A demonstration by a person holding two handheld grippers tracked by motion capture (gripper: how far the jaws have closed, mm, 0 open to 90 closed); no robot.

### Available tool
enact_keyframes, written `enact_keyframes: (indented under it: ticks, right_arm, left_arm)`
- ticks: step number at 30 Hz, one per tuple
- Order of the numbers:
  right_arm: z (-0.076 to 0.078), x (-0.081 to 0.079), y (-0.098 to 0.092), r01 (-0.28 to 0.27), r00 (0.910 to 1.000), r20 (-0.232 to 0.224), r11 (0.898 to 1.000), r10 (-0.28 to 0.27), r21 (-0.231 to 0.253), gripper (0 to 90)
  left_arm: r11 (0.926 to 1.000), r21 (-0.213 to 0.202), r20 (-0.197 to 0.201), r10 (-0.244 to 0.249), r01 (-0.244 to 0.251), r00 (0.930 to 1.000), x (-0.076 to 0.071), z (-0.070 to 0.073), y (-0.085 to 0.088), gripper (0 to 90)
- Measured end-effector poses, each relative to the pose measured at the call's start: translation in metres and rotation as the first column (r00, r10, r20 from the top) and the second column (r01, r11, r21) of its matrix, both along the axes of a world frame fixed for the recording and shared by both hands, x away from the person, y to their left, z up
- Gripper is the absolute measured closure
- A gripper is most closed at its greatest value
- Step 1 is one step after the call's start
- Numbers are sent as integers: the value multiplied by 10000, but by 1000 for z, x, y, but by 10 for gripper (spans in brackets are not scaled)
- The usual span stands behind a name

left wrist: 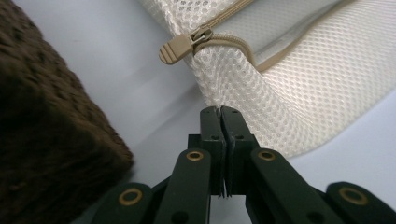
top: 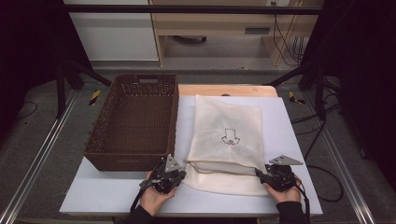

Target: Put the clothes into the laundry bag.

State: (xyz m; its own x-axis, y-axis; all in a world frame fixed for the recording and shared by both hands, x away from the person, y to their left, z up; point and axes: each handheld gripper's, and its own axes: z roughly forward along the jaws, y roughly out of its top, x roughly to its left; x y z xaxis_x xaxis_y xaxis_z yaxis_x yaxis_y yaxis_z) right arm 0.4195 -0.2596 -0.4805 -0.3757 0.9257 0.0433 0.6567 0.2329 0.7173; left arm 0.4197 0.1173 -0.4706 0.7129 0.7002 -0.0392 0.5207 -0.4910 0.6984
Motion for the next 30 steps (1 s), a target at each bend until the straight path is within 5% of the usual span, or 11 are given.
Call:
enact_keyframes:
  ticks: [5, 8, 12, 17, 24, 30]
  right_arm:
    - [0, 3, -3, 137, 9999, 87, 9998, -135, -160, 532]
    - [1, 1, -3, 154, 9999, 49, 9998, -153, -135, 461]
    - [8, -8, -6, -23, 9986, 526, 9997, 11, 238, 341]
    - [19, -14, -12, -148, 9916, 1296, 9958, 29, 909, 244]
    - [36, -22, -9, -670, 9775, 2074, 9882, 374, 1378, 190]
    - [37, -19, -14, -87, 9757, 2178, 9896, -230, 1437, 187]
  left_arm:
    - [10000, 24, 210, -68, 67, 9998, -5, -1, -5, 876]
    - [9992, -401, 266, 12, -1, 9996, -5, 2, 0, 838]
    - [9952, -973, 401, -12, 51, 9992, -7, 13, 10, 698]
    - [9924, -1219, 751, -70, 162, 9971, -14, 23, 25, 527]
    - [9910, -1337, 759, 107, -5, 9971, -18, 25, 45, 447]
    - [9882, -1525, 965, 267, -118, 9950, -23, 28, 65, 411]
